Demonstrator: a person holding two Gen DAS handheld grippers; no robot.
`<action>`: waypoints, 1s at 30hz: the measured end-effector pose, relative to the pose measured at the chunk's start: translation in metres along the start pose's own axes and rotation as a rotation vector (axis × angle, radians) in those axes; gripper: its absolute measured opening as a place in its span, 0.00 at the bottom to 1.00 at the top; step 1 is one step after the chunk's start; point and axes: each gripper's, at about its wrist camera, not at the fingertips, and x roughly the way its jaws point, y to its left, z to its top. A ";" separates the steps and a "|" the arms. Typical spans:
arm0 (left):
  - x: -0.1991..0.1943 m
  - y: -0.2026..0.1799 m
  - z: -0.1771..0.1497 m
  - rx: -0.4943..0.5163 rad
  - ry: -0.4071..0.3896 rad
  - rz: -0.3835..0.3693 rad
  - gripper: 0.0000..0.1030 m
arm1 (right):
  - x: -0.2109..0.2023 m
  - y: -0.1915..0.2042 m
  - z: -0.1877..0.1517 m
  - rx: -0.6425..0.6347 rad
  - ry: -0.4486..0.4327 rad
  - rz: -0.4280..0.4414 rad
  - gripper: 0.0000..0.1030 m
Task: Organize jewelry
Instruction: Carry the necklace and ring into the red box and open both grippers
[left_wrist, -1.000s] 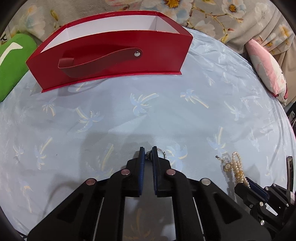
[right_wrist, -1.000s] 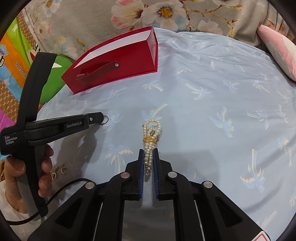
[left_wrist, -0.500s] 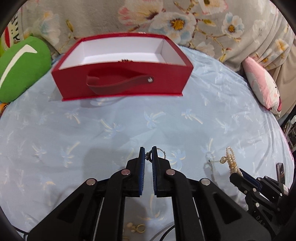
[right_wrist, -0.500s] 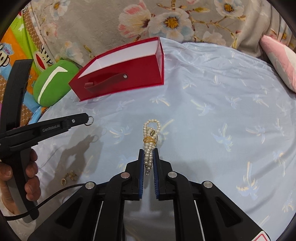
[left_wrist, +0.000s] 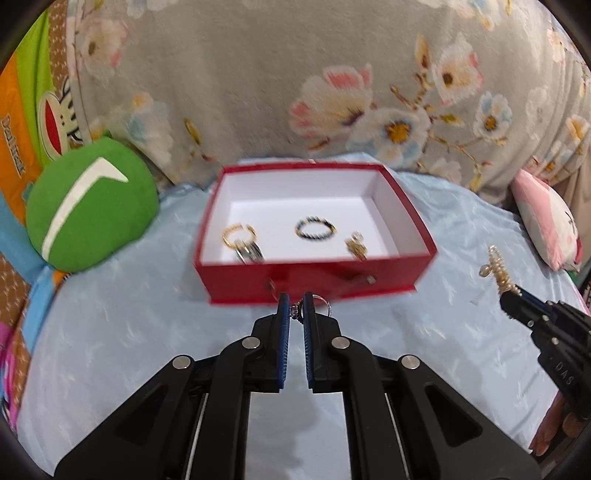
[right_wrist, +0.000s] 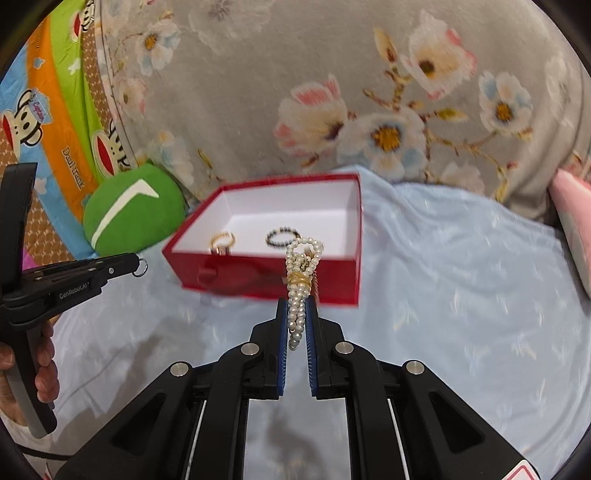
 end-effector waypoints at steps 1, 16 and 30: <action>0.003 0.004 0.010 0.002 -0.012 0.011 0.06 | 0.007 0.002 0.012 -0.011 -0.012 0.002 0.08; 0.116 0.021 0.127 0.015 -0.059 0.095 0.06 | 0.161 0.003 0.117 -0.018 -0.003 0.002 0.08; 0.232 0.023 0.148 -0.041 0.029 0.167 0.07 | 0.257 -0.010 0.122 -0.023 0.090 -0.029 0.08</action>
